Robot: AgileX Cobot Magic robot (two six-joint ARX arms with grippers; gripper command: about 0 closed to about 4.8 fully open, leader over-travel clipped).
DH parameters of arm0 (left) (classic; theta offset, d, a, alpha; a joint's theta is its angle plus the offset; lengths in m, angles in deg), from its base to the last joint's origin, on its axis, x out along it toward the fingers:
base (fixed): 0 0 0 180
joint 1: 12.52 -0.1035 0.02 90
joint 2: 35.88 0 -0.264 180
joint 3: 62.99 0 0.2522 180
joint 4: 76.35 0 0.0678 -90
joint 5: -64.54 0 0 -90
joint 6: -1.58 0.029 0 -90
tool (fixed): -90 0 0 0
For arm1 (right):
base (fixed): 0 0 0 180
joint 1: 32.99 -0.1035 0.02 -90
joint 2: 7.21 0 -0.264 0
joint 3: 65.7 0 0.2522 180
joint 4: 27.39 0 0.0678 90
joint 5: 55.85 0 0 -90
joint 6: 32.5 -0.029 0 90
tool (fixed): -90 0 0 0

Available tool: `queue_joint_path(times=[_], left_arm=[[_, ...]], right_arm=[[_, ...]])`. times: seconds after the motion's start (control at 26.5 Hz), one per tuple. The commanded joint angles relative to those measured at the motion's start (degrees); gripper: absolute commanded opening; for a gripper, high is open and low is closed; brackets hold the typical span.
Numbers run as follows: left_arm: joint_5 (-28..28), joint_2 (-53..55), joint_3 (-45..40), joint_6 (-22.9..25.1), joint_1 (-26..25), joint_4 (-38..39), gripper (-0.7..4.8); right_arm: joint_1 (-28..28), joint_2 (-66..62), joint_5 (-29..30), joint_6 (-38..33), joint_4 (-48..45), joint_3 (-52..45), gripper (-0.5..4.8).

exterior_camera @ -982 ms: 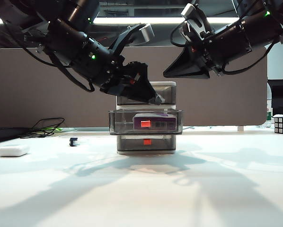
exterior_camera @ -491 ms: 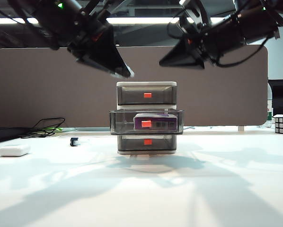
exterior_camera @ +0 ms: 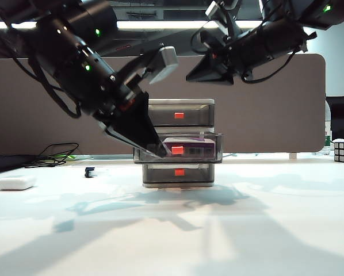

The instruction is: Open the second layer of the drawer on the table, pick up a pack of napkins on the table and put it in, and finally close the drawer.

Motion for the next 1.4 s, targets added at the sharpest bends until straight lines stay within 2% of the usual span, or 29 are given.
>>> queue_joint_path(times=[0.04,0.15,0.38,0.76,1.02,1.13,1.32,1.4], left_arm=[[-0.5,0.9,0.1,-0.6,0.0,-4.0,-0.06],[-4.1,1.1,0.1,-1.5,0.0,-6.8,-0.06],[-5.8,2.0,0.1,-5.1,0.0,-11.0,-0.06],[-16.3,6.1,0.1,-10.4,0.2,-21.8,-0.06],[-22.9,6.6,0.1,-10.4,1.0,-28.0,-0.06],[-27.5,7.3,0.1,-10.0,1.4,-28.9,-0.06],[-28.1,8.2,0.1,-9.7,1.4,-31.0,-0.06],[-26.3,7.4,0.1,-7.4,1.4,-28.7,-0.06]], right_arm=[[-0.1,-0.8,0.0,-0.1,-0.2,0.6,-0.05],[-0.1,-1.5,-0.4,-0.1,0.6,0.6,-0.05],[-0.1,-1.6,-1.7,0.0,2.8,0.6,-0.05],[-0.1,-1.6,-3.7,1.5,6.4,0.6,-0.05],[-0.1,-1.6,-3.8,2.7,7.9,0.6,-0.05],[-0.1,-1.6,-3.8,2.8,8.0,0.6,-0.05],[-0.1,-1.6,-3.6,2.8,8.1,0.6,-0.05],[-0.1,-1.6,-3.3,3.4,7.8,0.6,-0.05]])
